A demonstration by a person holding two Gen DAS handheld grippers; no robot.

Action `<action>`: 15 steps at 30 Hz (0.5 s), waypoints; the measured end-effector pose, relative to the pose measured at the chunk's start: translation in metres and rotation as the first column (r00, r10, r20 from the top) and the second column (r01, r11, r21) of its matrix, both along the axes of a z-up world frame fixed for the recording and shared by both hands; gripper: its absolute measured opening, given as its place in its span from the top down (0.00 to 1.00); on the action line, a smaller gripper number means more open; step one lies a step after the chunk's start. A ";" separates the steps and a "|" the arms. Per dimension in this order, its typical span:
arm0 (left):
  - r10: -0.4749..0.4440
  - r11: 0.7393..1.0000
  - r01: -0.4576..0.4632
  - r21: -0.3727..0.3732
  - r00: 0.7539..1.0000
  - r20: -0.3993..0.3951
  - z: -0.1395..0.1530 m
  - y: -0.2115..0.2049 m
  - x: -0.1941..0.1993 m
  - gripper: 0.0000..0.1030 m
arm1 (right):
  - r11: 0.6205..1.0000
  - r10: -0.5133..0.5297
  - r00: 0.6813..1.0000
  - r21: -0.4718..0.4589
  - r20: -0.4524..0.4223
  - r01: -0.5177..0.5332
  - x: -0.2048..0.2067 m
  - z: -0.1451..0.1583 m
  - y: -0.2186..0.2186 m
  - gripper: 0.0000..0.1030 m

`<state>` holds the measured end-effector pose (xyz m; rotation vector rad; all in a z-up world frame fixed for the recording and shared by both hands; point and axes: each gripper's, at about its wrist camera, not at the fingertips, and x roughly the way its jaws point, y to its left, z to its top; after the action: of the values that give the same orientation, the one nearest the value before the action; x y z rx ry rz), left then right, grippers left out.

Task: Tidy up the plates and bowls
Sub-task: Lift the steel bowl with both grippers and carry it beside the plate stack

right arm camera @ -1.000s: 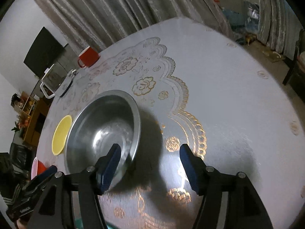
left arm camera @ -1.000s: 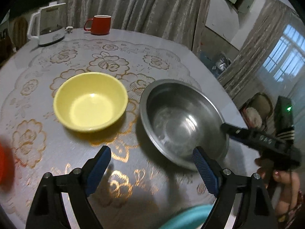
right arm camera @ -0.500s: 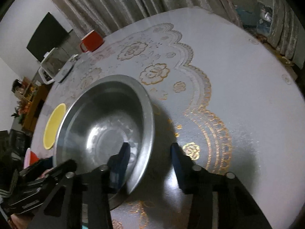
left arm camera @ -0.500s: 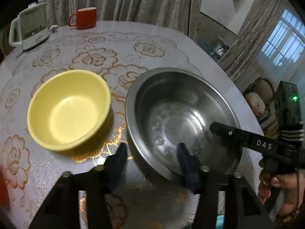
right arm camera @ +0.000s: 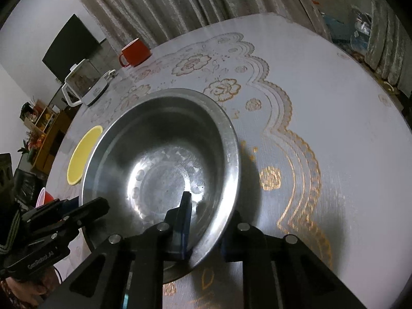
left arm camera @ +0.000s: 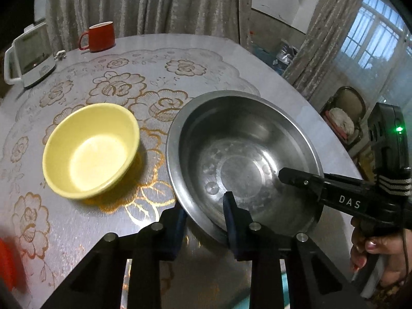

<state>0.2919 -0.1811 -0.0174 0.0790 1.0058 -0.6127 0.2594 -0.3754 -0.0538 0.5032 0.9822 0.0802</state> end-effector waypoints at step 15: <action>0.049 0.994 -0.047 -0.100 0.999 0.017 0.019 0.040 -0.050 0.72 | 1.000 -0.015 0.998 0.022 0.067 0.013 -0.055 0.035 0.021 0.84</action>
<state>0.2415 -0.1413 0.0021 -0.0271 0.9548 -0.6158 0.2048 -0.3546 -0.0188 0.5237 0.9128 0.0944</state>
